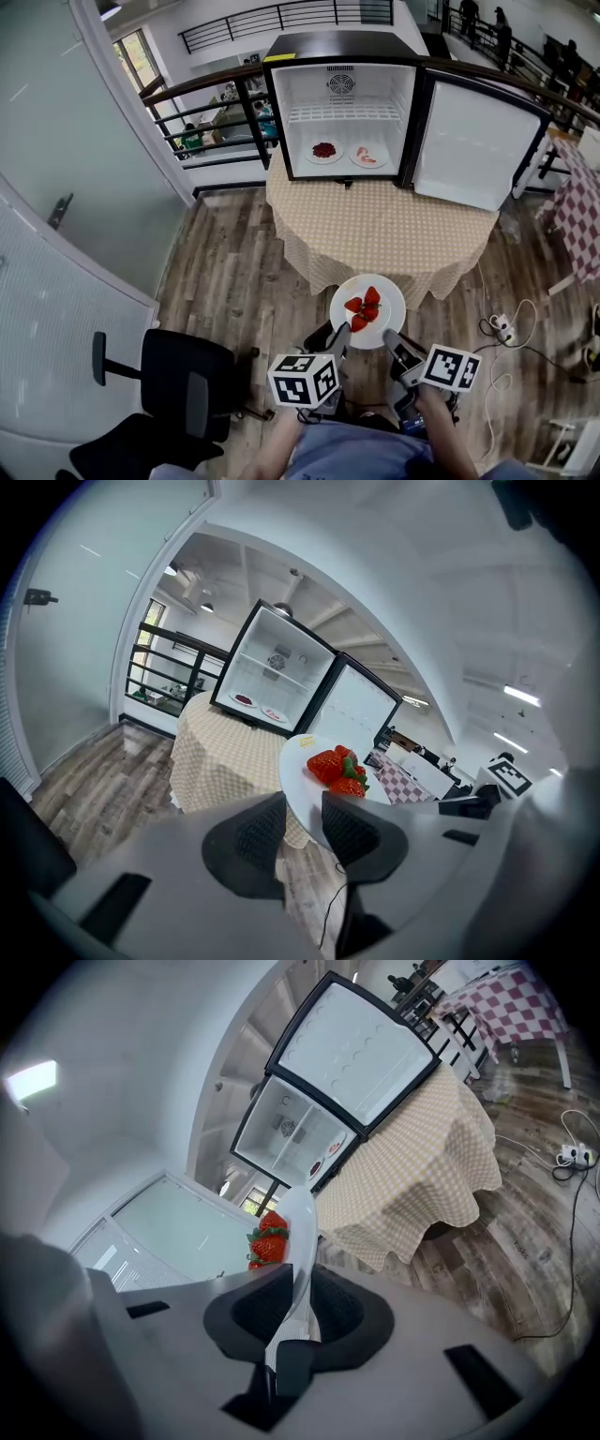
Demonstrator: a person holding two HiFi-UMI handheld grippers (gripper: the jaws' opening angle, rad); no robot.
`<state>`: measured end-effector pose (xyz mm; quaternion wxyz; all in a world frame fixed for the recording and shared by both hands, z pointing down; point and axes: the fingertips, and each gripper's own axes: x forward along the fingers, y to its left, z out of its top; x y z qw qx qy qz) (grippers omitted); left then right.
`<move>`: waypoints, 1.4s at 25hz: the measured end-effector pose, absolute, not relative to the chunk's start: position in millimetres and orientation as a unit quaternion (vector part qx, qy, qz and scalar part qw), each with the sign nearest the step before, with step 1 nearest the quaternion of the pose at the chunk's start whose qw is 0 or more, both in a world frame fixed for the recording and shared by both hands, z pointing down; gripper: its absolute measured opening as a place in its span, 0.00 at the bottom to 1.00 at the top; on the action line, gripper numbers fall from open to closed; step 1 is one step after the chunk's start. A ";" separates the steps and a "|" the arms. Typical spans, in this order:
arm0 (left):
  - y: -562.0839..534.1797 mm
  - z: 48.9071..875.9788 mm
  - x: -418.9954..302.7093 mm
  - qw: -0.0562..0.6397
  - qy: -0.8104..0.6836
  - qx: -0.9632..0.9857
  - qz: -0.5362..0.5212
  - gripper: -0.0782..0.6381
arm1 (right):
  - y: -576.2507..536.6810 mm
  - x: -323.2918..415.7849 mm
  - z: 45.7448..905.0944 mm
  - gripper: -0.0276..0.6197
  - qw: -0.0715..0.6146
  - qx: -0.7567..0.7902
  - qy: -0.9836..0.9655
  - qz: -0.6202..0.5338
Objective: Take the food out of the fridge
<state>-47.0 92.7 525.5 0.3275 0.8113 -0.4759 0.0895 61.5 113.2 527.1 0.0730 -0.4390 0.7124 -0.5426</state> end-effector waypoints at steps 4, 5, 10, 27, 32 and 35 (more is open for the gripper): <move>113.5 522.8 -36.2 0.325 -0.475 0.813 0.091 0.29 | 134.5 74.2 525.6 0.14 0.070 -0.441 0.714 -0.539; 118.5 522.0 -34.8 0.325 -0.475 0.813 0.089 0.29 | 139.0 76.0 524.6 0.14 0.070 -0.440 0.715 -0.538; 142.5 515.4 -32.8 0.319 -0.482 0.812 0.082 0.29 | 161.4 78.8 519.6 0.14 0.071 -0.431 0.722 -0.536; 174.1 501.8 1.8 0.307 -0.467 0.826 0.079 0.29 | 190.8 116.7 509.3 0.14 0.082 -0.427 0.724 -0.535; 176.5 498.7 2.6 0.302 -0.466 0.828 0.081 0.29 | 192.3 117.8 505.9 0.14 0.084 -0.428 0.729 -0.528; 178.4 498.7 4.3 0.301 -0.467 0.827 0.083 0.29 | 193.9 118.4 505.3 0.14 0.085 -0.425 0.730 -0.529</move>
